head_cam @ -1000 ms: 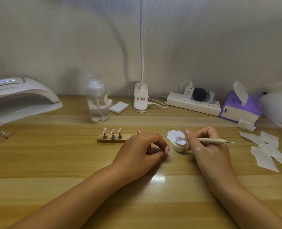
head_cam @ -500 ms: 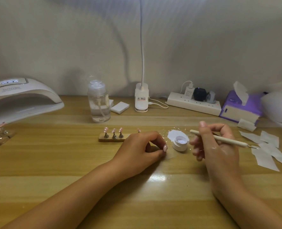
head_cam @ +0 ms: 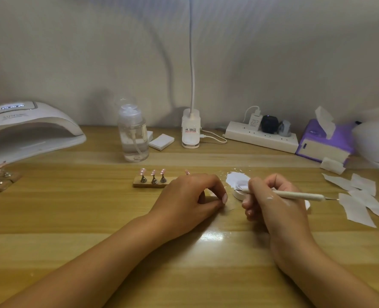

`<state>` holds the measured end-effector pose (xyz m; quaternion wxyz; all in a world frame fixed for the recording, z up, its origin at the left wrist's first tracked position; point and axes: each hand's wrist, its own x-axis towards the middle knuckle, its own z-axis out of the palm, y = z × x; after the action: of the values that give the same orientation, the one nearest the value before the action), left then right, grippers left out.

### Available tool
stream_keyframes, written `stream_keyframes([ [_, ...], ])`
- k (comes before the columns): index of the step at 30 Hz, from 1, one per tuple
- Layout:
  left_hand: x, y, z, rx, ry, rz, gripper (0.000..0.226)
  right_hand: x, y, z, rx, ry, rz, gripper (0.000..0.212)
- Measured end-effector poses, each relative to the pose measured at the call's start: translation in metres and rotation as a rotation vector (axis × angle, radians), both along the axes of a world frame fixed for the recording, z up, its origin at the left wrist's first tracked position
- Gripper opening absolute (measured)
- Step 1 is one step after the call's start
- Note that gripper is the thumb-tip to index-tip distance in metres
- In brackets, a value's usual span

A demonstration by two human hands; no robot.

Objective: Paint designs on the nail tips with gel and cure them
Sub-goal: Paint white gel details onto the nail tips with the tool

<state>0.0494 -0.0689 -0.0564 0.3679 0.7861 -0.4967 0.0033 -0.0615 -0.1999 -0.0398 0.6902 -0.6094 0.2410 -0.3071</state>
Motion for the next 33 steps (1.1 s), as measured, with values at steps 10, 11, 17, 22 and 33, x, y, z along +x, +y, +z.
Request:
stream_keyframes([
  [10,0.0004,-0.0012,0.0004,-0.027,0.017,-0.015,0.011,0.0016,0.0035,-0.0026,-0.135,0.016,0.002,0.026],
  [11,0.0003,-0.0011,0.0003,-0.024,0.018,-0.015,0.011,0.0018,0.0027,-0.0029,-0.142,0.02,0.001,0.026],
  [17,0.0001,-0.0014,-0.0003,-0.03,0.006,-0.008,0.011,0.0023,0.0006,-0.0056,-0.167,0.068,0.014,0.026],
  [22,0.0016,-0.0015,-0.0003,-0.035,0.008,-0.006,0.011,0.0029,0.0015,-0.0057,-0.178,0.084,0.025,0.031],
  [33,0.0015,-0.0017,0.0016,-0.043,0.022,0.002,0.018,0.0019,0.0044,-0.0036,-0.196,0.107,0.049,0.019],
])
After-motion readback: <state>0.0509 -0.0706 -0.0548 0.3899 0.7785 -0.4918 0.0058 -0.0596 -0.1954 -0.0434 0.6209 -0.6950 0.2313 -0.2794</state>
